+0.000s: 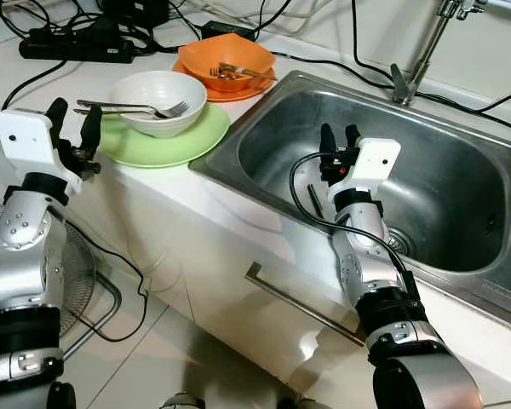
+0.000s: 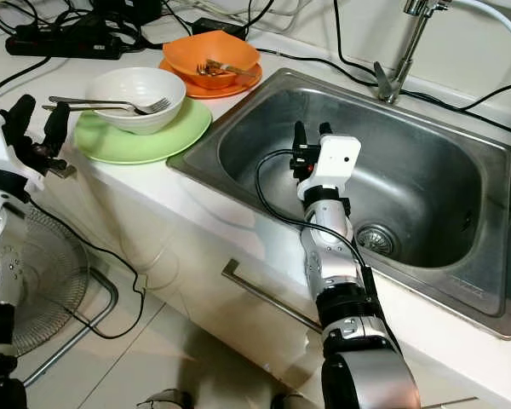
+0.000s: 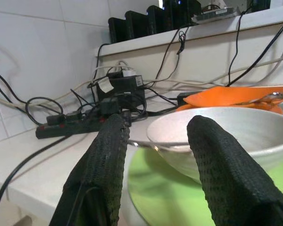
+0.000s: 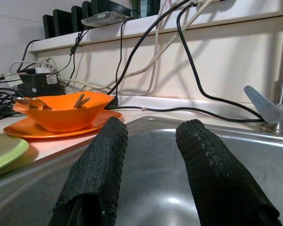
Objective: Kitchen organization
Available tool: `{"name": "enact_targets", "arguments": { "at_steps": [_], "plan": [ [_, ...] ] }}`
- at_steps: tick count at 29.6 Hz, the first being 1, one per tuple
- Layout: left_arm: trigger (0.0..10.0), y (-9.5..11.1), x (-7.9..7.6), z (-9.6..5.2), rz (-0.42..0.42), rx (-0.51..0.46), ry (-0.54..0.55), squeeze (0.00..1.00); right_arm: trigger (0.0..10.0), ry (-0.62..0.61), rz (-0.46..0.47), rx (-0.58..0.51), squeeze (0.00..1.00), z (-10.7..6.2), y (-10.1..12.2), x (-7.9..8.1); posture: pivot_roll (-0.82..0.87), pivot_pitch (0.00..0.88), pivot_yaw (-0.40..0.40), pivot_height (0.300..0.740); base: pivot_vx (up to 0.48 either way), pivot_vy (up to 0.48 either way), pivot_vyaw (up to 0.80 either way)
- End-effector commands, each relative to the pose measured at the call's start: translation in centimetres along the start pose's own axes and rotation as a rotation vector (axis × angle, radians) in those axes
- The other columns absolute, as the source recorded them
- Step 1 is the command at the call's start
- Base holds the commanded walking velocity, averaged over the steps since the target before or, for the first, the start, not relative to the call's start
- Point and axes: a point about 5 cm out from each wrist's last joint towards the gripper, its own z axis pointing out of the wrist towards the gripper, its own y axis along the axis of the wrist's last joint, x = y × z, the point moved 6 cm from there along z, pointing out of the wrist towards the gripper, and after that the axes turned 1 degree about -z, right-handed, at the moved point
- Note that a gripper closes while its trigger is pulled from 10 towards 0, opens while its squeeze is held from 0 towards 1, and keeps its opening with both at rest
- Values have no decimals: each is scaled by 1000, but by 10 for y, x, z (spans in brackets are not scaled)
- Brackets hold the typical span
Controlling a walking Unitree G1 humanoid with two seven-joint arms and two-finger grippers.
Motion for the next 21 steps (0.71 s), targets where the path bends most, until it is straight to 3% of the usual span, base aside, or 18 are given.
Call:
{"name": "enact_targets", "arguments": {
  "at_steps": [1,14,21],
  "plan": [
    [10000,3,3,5,11,-8,-6,0,10000,-19,8,28,0,-5,-8,-4,138,100,-48,740,0,0,0],
    [10000,-9,-2,14,-1,30,-27,0,10000,-26,5,27,0,-5,-7,-7,132,99,-47,740,0,0,0],
    [10000,-18,-19,15,-34,53,-75,0,10000,-29,8,26,0,-5,-7,-7,132,99,-47,740,0,0,0]
  ]
}}
